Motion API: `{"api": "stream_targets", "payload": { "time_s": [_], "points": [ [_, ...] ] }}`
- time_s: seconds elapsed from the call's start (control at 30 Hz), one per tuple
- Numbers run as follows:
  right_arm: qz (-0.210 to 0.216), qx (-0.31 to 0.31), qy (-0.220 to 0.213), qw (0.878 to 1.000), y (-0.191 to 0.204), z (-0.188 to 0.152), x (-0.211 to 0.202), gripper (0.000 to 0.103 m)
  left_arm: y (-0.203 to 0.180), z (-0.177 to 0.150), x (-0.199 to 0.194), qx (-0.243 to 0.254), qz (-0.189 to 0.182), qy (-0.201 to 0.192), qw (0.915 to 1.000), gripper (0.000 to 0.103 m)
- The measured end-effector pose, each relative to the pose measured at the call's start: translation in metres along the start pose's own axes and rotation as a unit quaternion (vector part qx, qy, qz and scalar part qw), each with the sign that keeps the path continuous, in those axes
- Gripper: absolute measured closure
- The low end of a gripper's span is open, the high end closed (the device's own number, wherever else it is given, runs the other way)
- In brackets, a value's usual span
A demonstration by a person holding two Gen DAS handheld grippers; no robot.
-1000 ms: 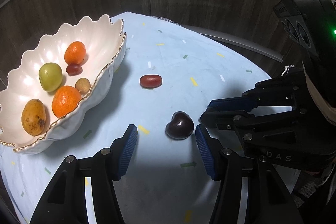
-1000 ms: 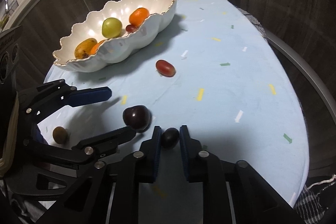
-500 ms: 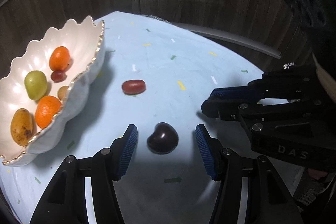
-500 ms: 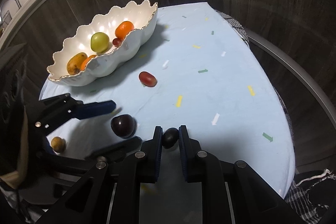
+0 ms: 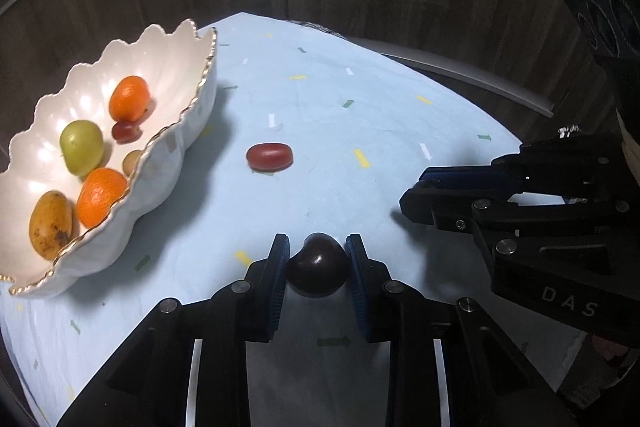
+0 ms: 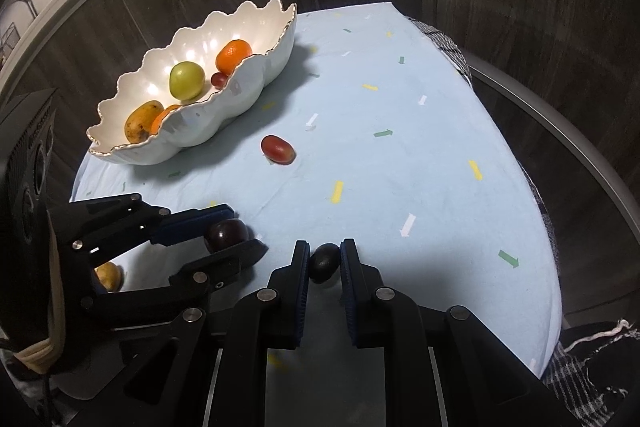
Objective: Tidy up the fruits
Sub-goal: 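Carry the cherry in the left tool over the bowl while the right tool carries the berry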
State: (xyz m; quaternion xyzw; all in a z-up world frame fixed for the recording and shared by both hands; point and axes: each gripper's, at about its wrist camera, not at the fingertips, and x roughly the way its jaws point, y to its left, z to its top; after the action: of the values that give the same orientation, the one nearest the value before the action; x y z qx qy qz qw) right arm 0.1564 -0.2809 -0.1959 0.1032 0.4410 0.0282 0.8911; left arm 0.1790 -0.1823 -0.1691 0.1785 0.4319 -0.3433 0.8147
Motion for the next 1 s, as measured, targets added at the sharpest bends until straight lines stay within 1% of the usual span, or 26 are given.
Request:
{"api": "stream_targets", "payload": {
  "time_s": [0.2,0.6,0.83,1.0],
  "points": [
    [0.000,-0.006,-0.007,1.000,0.005,-0.001,-0.007,0.086,0.001,-0.003,-0.015,-0.016,0.012,-0.007,0.9998,0.074],
    [0.013,-0.023,-0.026,0.999,0.024,0.003,-0.032,0.086,0.009,-0.002,-0.062,-0.038,0.031,-0.043,0.9979,0.074],
    [0.023,-0.037,-0.038,0.998,0.040,0.010,-0.046,0.086,0.019,-0.001,-0.089,-0.056,0.041,-0.062,0.9957,0.074],
    [0.031,-0.045,-0.048,0.997,0.054,0.022,-0.054,0.086,0.028,0.001,-0.105,-0.069,0.050,-0.076,0.9935,0.074]
  ]
}}
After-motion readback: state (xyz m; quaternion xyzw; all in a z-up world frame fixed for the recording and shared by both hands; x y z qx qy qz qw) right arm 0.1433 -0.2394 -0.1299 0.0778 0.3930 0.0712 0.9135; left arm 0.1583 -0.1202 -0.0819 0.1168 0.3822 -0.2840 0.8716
